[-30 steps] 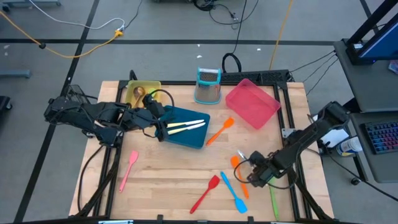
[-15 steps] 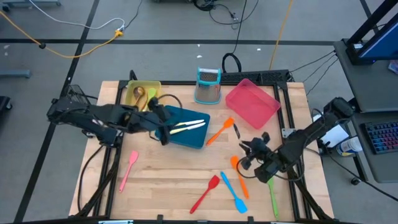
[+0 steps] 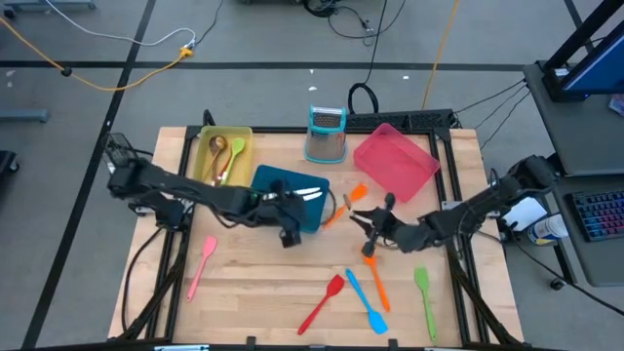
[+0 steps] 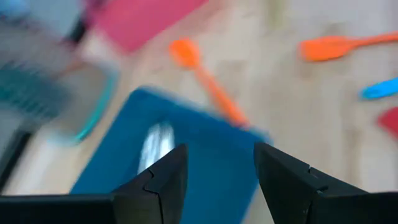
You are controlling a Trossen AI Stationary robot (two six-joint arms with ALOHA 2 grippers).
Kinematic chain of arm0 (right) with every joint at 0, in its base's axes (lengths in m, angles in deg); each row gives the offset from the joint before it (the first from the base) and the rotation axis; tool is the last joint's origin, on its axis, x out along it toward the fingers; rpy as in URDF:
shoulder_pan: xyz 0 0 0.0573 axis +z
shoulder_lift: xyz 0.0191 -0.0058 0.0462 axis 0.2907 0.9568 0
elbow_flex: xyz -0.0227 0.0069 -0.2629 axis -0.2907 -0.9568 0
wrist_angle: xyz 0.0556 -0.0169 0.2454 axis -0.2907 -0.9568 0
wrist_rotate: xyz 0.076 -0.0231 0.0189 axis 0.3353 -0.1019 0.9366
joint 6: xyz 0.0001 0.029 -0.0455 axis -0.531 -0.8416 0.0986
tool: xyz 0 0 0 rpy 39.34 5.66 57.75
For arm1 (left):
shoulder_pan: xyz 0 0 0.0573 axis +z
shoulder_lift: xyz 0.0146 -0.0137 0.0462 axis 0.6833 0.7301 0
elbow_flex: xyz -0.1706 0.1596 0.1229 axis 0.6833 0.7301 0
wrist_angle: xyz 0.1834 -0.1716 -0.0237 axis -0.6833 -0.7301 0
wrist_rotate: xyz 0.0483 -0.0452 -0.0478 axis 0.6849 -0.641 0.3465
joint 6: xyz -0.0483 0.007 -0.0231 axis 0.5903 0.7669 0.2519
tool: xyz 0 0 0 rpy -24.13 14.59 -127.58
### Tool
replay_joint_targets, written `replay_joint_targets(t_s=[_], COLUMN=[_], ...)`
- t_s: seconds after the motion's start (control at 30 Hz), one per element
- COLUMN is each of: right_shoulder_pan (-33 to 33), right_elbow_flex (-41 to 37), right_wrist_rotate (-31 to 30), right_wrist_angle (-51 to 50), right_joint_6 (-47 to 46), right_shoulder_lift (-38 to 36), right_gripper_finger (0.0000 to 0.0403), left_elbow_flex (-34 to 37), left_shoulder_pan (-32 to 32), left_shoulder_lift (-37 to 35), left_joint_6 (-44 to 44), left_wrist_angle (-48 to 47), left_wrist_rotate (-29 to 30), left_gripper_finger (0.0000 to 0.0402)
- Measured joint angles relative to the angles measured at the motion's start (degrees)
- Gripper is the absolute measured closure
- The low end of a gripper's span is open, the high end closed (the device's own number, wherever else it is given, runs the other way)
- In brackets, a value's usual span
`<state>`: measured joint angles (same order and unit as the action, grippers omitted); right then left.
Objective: Pick & Place Kitchen Items
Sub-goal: Put the yellow table knife into the blue bin
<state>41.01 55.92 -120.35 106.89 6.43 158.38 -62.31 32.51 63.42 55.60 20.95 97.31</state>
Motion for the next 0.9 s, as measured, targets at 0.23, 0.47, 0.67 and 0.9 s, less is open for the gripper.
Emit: replay_joint_targets(t_s=[0.23,0.47,0.67,0.9], right_shoulder_pan=[-4.2,-5.82,-6.94,-7.45], right_elbow_flex=[-6.67,-12.5,-14.7,-14.75], right_wrist_rotate=[11.38,16.84,20.29,23.04], right_wrist_angle=[23.04,34.55,39.86,39.35], right_joint_6=[11.95,14.53,15.77,18.44], right_shoulder_lift=[-0.96,-1.33,-1.33,-1.31], right_gripper_finger=[0.0355,0.0355,0.0355,0.0355], left_elbow_flex=[0.08,0.4,7.82,20.33], left_shoulder_pan=[0.19,0.17,1.67,4.88], left_shoulder_lift=[0.57,-5.04,-3.43,-1.18], left_joint_6=[-7.43,-12.47,-17.74,-14.88], left_wrist_angle=[8.78,13.51,33.81,58.4], left_wrist_rotate=[-9.5,-9.73,-21.19,-22.86], left_gripper_finger=[0.0213,0.0213,0.0213,0.0213])
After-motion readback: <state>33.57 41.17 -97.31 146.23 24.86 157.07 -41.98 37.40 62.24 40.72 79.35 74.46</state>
